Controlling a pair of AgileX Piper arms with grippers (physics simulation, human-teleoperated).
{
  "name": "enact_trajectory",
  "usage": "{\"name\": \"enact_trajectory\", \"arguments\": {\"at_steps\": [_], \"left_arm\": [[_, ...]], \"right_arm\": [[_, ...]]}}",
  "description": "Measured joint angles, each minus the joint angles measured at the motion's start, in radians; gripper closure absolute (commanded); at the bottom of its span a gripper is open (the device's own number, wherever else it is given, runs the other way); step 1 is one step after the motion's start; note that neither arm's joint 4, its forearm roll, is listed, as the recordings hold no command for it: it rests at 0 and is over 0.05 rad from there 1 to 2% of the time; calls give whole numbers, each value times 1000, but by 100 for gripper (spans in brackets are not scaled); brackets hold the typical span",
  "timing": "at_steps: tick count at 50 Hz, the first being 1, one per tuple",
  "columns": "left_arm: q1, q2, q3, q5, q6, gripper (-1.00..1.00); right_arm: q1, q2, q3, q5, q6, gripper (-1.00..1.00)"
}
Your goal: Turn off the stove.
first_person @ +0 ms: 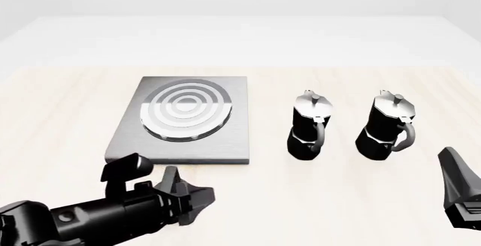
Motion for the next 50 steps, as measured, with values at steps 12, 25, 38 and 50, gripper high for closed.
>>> {"name": "enact_trajectory", "arguments": {"at_steps": [12, 25, 38, 50], "left_arm": [[16, -26, 10, 16, 4, -100], [43, -52, 34, 22, 7, -100], [68, -53, 63, -24, -14, -100], [82, -26, 83, -95, -36, -100]], "right_arm": [[0, 0, 0, 0, 0, -100], [0, 0, 0, 0, 0, -100], [0, 0, 0, 0, 0, -100], [0, 0, 0, 0, 0, -100]]}}
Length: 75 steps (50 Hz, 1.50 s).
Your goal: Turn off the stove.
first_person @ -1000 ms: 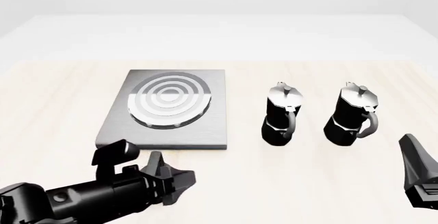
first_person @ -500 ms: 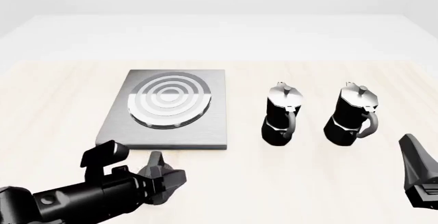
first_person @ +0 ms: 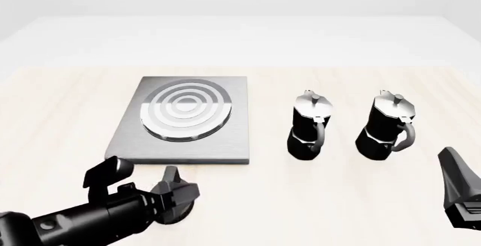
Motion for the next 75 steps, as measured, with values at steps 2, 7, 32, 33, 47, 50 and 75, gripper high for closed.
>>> {"name": "enact_trajectory", "arguments": {"at_steps": [2, 7, 32, 33, 47, 50, 75], "left_arm": [[3, 4, 2, -9, -2, -100], [13, 12, 6, -27, -3, -100], [80, -53, 44, 4, 18, -100], [86, -56, 46, 6, 20, -100], [194, -72, 49, 14, 76, -100], [212, -75, 46, 24, 93, -100], [270, 106, -36, -110, 166, -100]], "right_arm": [[0, 0, 0, 0, 0, -100], [0, 0, 0, 0, 0, -100], [0, 0, 0, 0, 0, -100], [0, 0, 0, 0, 0, -100], [0, 0, 0, 0, 0, -100], [0, 0, 0, 0, 0, -100], [0, 0, 0, 0, 0, -100]]}}
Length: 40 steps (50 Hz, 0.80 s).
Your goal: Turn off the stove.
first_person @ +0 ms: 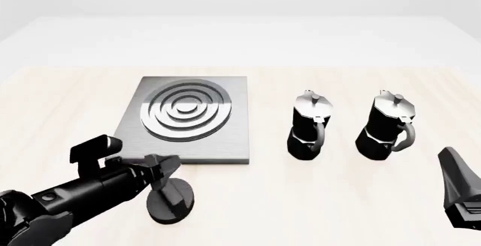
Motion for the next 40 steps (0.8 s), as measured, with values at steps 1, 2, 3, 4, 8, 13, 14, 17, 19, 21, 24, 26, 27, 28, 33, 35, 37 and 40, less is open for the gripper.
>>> {"name": "enact_trajectory", "arguments": {"at_steps": [1, 2, 3, 4, 8, 13, 14, 17, 19, 21, 24, 26, 27, 28, 33, 35, 37, 40], "left_arm": [[-1, 12, -8, -4, 2, -100], [-3, 23, -16, -8, 3, -100], [-5, 34, -25, -11, 5, -100], [-8, 45, -33, -13, 6, -100], [-24, 92, -73, -17, 7, -100], [-46, 138, -117, -12, 1, -100], [-50, 145, -125, -11, 0, -100], [-60, 169, -150, -5, -3, -100], [-64, 183, -166, 0, -3, -100], [-66, 194, -180, 6, -1, -100], [-67, 204, -197, 18, 3, -100], [-67, 206, -204, 26, 6, -100], [-66, 204, -205, 31, 9, -100], [-65, 202, -206, 36, 11, -100], [-53, 168, -198, 67, 31, -100], [-48, 144, -190, 83, 39, -100], [-44, 115, -182, 101, 48, -100], [-39, 65, -169, 131, 61, -100]], "right_arm": [[0, 0, 0, 0, 0, -100], [0, 0, 0, 0, 0, -100], [0, 0, 0, 0, 0, -100], [0, 0, 0, 0, 0, -100], [0, 0, 0, 0, 0, -100], [0, 0, 0, 0, 0, -100], [0, 0, 0, 0, 0, -100], [0, 0, 0, 0, 0, -100], [0, 0, 0, 0, 0, -100], [0, 0, 0, 0, 0, -100], [0, 0, 0, 0, 0, -100], [0, 0, 0, 0, 0, -100], [0, 0, 0, 0, 0, -100], [0, 0, 0, 0, 0, -100], [0, 0, 0, 0, 0, -100], [0, 0, 0, 0, 0, -100], [0, 0, 0, 0, 0, -100], [0, 0, 0, 0, 0, -100]]}}
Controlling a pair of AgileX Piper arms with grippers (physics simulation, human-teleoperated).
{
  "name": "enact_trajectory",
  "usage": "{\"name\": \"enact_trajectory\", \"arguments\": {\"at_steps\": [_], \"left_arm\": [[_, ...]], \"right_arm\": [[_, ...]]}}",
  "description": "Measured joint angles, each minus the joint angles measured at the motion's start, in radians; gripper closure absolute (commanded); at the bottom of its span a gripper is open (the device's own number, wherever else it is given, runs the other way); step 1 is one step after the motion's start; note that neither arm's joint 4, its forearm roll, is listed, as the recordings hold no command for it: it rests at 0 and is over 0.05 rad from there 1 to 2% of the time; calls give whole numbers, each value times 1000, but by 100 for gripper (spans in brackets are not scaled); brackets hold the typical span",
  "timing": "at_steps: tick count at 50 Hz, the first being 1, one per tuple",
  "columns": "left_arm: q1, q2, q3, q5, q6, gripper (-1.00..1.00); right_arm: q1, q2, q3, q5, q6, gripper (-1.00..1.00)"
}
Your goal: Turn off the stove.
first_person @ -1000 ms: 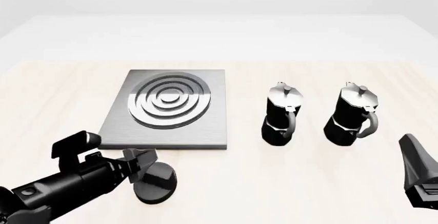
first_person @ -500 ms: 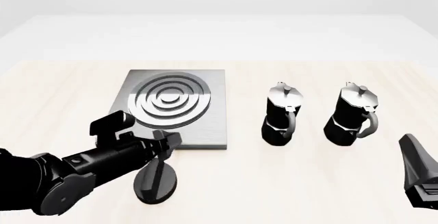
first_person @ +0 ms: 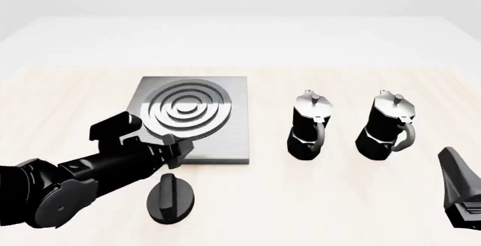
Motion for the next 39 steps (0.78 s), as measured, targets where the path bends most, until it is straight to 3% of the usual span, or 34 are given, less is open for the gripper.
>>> {"name": "enact_trajectory", "arguments": {"at_steps": [20, 39], "left_arm": [[29, -345, 53, 233, 71, -100], [59, -536, 47, 326, 141, -100]], "right_arm": [[0, 0, 0, 0, 0, -100], [0, 0, 0, 0, 0, -100]]}}
